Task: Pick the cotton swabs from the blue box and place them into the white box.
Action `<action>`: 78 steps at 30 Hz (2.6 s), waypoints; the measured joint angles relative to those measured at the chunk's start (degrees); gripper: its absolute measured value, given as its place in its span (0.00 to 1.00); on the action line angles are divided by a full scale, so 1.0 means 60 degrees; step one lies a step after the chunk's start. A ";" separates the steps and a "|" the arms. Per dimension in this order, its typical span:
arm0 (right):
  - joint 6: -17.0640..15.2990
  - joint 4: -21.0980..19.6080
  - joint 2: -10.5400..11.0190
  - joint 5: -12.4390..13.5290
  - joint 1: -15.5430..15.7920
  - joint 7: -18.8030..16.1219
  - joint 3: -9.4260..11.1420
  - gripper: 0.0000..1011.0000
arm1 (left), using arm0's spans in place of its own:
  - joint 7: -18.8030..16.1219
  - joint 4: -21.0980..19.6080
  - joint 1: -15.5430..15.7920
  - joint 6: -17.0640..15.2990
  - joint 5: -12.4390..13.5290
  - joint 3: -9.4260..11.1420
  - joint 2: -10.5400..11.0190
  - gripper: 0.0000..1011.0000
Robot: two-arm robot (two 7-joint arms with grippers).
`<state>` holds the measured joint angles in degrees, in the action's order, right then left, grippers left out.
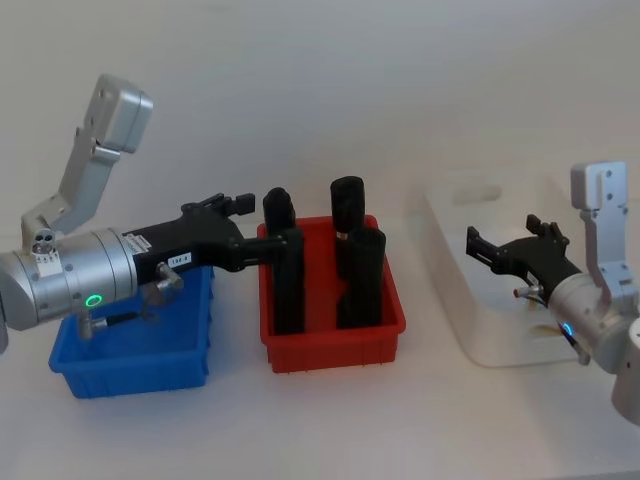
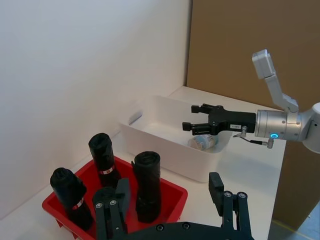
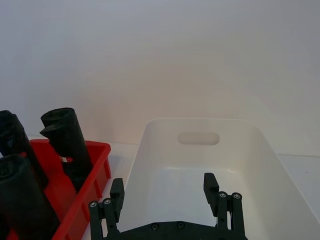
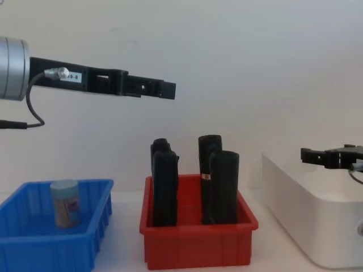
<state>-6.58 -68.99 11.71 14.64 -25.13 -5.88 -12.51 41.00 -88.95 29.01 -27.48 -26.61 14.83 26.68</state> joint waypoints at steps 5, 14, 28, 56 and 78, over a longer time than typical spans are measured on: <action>0.0055 -0.0415 0.0099 0.0019 0.0335 0.0016 -0.0004 0.99 | -0.0387 -0.0043 -0.0148 0.0249 0.0144 0.0108 -0.0045 0.99; 0.0195 -0.1377 0.0326 0.0080 0.1105 0.0082 -0.0017 0.99 | -0.1500 -0.0162 -0.0575 0.0983 0.0560 0.0416 -0.0179 0.99; 0.0434 -0.3051 0.0721 0.0176 0.2453 0.0201 -0.0043 0.99 | -0.3338 -0.0357 -0.1272 0.2203 0.1252 0.0927 -0.0397 0.99; 0.0776 -0.5366 0.1275 0.0311 0.4324 0.0348 -0.0075 0.99 | -0.6537 -0.0692 -0.2497 0.4317 0.2454 0.1813 -0.0778 0.99; 0.0765 -0.5200 0.1208 0.0238 0.4194 0.0261 -0.0062 0.99 | -0.6731 -0.0711 -0.2570 0.4450 0.2524 0.1866 -0.0798 0.99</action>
<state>-1.99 -100.19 18.96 16.07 0.04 -4.31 -12.88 0.61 -93.21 13.59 -0.78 -11.46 26.03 21.89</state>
